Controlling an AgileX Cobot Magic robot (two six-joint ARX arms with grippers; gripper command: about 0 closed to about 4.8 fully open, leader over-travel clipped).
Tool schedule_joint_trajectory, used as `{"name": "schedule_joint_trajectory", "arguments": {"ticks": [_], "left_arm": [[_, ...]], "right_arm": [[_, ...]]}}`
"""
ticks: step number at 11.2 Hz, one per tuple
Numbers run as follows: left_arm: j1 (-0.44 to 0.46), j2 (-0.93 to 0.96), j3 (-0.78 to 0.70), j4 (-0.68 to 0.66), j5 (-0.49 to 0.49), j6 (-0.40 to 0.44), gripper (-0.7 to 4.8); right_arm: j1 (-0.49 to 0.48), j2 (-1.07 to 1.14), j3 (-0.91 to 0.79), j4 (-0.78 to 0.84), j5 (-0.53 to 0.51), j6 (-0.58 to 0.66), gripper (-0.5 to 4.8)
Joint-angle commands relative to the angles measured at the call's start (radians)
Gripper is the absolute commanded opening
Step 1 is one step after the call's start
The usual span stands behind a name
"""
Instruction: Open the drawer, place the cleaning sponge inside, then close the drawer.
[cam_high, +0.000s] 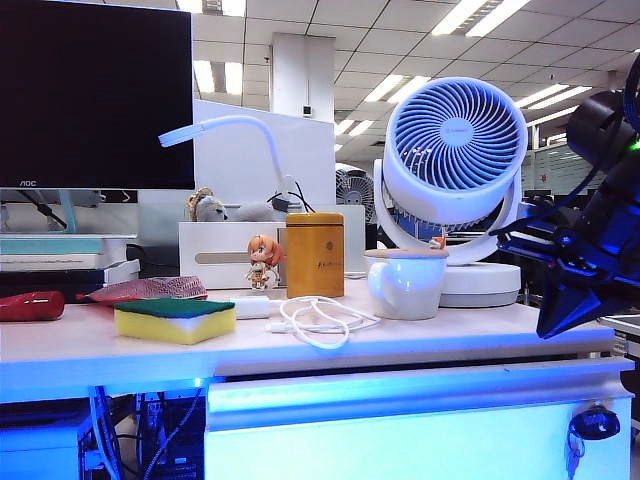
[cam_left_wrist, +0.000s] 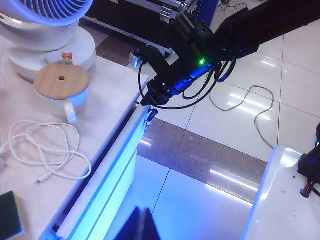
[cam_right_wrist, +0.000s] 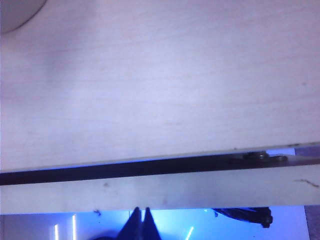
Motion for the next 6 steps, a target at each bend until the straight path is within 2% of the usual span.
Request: {"name": "schedule_joint_trajectory", "arguments": {"ticks": [1, 6], "left_arm": [[0.0, -0.002, 0.002, 0.005, 0.007, 0.0, -0.05], [0.0, -0.002, 0.002, 0.004, 0.007, 0.0, -0.05]], "right_arm": [[0.001, 0.029, 0.003, 0.059, 0.024, 0.003, -0.09], [0.001, 0.076, 0.003, 0.116, 0.031, 0.013, -0.09]]}}
